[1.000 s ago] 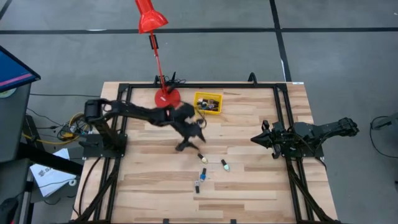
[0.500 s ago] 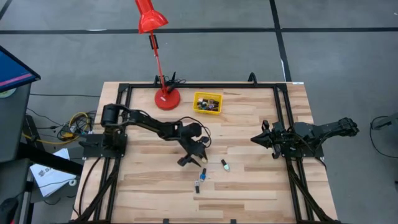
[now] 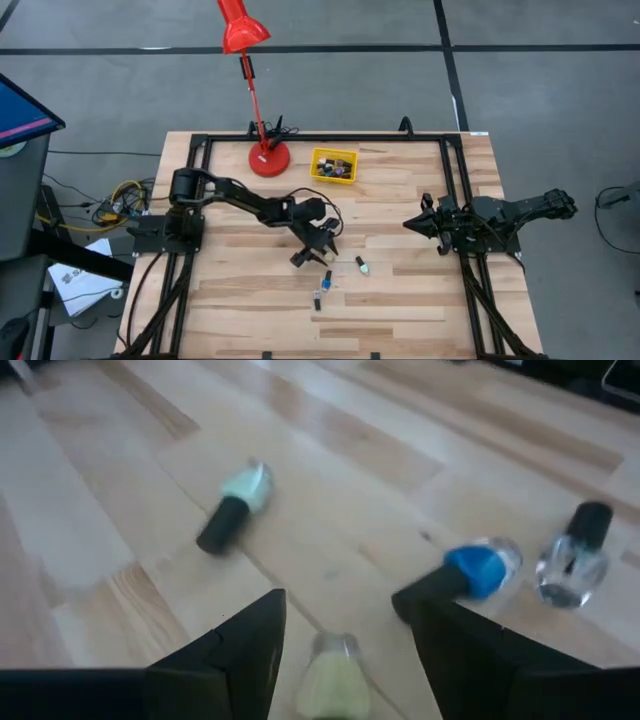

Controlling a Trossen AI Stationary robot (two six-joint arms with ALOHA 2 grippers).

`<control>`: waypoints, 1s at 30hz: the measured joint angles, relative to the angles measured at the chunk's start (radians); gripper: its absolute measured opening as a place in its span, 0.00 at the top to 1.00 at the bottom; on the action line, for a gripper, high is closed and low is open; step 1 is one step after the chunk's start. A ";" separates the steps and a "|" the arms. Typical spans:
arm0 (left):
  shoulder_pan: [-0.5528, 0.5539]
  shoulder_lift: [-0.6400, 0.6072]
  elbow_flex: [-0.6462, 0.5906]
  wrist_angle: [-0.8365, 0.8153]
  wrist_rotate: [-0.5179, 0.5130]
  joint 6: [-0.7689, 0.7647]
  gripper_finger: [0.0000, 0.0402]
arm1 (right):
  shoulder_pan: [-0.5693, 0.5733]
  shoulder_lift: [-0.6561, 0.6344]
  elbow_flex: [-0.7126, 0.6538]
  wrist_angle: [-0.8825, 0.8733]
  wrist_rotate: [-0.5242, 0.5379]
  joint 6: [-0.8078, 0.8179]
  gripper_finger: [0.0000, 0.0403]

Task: Pick & Place Nail Polish
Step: Put the light yellow nail polish bottle into the yellow bin

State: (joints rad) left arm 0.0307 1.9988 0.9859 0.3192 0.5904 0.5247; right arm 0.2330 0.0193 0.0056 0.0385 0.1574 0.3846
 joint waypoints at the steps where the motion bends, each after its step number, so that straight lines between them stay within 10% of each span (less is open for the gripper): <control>1: 0.000 0.010 0.000 -0.002 0.000 -0.003 0.48 | 0.000 0.000 0.000 0.000 0.000 0.000 1.00; 14: 0.003 0.119 0.005 0.029 0.013 -0.002 0.50 | 0.000 0.000 0.000 0.000 0.000 0.000 1.00; 30: 0.003 0.158 0.005 0.040 -0.008 -0.014 0.74 | 0.000 0.000 0.000 0.000 0.000 0.000 1.00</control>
State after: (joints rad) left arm 0.0341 2.1571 0.9909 0.3592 0.5824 0.5110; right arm 0.2329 0.0196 0.0057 0.0385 0.1574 0.3845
